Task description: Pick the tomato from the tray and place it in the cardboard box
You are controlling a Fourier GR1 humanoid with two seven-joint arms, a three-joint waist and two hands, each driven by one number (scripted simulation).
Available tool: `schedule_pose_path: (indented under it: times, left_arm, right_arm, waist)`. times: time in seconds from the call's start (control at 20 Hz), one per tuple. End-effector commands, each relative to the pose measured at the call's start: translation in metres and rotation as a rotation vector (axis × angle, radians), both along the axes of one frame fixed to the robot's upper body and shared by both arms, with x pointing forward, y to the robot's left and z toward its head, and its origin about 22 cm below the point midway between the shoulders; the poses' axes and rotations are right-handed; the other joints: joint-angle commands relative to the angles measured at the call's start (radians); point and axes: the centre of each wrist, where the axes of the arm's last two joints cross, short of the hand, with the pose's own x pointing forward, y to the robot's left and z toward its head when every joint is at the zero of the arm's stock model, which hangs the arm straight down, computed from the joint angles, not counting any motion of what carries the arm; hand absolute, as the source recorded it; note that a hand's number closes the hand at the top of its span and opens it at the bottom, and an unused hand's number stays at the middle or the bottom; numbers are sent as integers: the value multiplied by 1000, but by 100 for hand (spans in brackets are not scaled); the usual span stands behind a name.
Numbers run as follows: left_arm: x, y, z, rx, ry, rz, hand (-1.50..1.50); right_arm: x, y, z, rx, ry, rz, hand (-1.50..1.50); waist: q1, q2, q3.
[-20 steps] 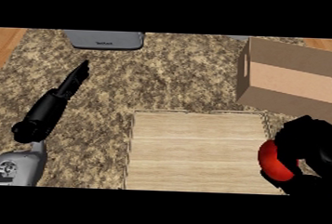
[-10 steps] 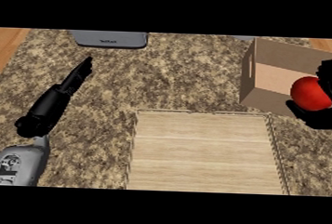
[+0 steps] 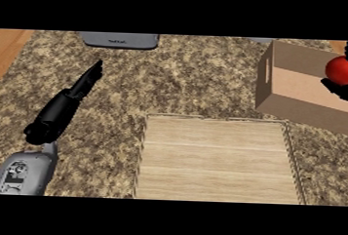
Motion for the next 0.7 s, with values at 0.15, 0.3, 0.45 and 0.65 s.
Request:
schedule_pose_path:
  times: [0.15, 0.3, 0.45, 0.65]
  left_arm:
    - [2, 2, 19, 1, -17, -16, 0]
    - [5, -8, 1, 1, -13, -13, 0]
    - [4, 11, 4, 12, -19, -18, 0]
    - [7, -7, 4, 2, -21, -22, 0]
  right_arm:
    - [23, -42, -1, -141, 216, -4, 150]
    - [28, -45, -15, -236, 296, 28, 150]
    - [24, -67, -29, -259, 386, -18, 150]
    - [34, -54, -46, -247, 435, 141, -150]
  waist:
    - [19, 3, 1]
    - [19, 8, 1]
    - [28, 12, 2]
    - [33, 14, 3]
